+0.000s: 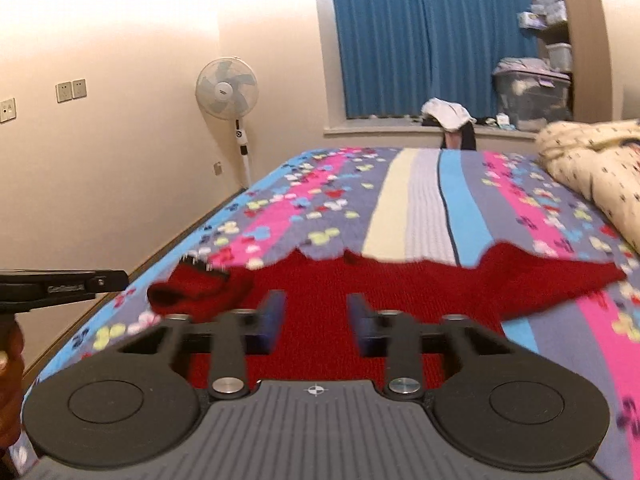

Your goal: Fold small clothes

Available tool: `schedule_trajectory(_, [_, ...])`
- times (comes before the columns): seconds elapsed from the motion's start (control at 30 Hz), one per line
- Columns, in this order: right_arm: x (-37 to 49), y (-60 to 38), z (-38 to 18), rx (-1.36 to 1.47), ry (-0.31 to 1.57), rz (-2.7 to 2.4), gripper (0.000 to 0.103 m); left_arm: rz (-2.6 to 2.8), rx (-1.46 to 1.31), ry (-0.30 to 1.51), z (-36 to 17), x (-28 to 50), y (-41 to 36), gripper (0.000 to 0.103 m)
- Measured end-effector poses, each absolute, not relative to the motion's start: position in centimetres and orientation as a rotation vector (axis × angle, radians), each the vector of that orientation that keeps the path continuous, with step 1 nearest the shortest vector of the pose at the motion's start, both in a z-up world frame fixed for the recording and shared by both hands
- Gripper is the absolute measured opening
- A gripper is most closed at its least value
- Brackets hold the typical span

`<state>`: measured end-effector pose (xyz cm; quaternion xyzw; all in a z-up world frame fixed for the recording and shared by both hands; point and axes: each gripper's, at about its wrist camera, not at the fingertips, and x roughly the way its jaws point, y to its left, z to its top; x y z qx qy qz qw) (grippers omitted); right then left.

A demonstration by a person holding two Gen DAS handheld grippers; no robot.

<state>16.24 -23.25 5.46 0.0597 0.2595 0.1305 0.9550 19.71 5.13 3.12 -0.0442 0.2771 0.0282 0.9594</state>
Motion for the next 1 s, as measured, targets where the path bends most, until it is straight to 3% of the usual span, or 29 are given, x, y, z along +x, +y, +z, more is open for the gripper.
schedule_trajectory(0.07, [19.0,-22.7,6.0,0.135,0.507,0.29,0.017,0.093,-0.155,0.586,3.0,23.4,7.2,0.01])
schedule_trajectory(0.27, [24.7,-21.9,4.1,0.196,0.47,0.335,0.018,0.141,-0.38,0.655,-1.6,29.7,13.3,0.011])
schedule_trajectory(0.37, [26.1,-21.5,0.6,0.224,0.576,0.364,0.021,0.175,-0.571,0.782,-5.5,32.0,16.1,0.014])
schedule_trajectory(0.43, [27.0,-21.3,-0.6,0.254,0.61,0.41,0.021,0.159,-0.66,0.802,-6.7,33.3,17.3,0.021])
schedule_trajectory(0.5, [27.6,-21.1,-1.2,0.27,0.633,0.441,0.021,0.177,-0.691,0.809,-7.1,34.1,17.8,0.029])
schedule_trajectory(0.73, [29.0,-20.6,-3.4,0.362,0.7,0.468,0.021,0.133,-0.711,0.797,-7.7,34.7,16.9,0.029])
schedule_trajectory(0.77, [29.1,-20.6,-3.5,0.373,0.707,0.47,0.021,0.131,-0.705,0.797,-7.7,34.5,16.6,0.028])
schedule_trajectory(0.87, [29.4,-20.6,-4.1,0.404,0.721,0.482,0.021,0.126,-0.685,0.79,-7.8,34.5,16.1,0.008])
schedule_trajectory(1.0, [29.8,-20.7,-4.8,0.481,0.748,0.513,0.023,0.019,-0.685,0.76,-7.2,34.2,14.5,0.006])
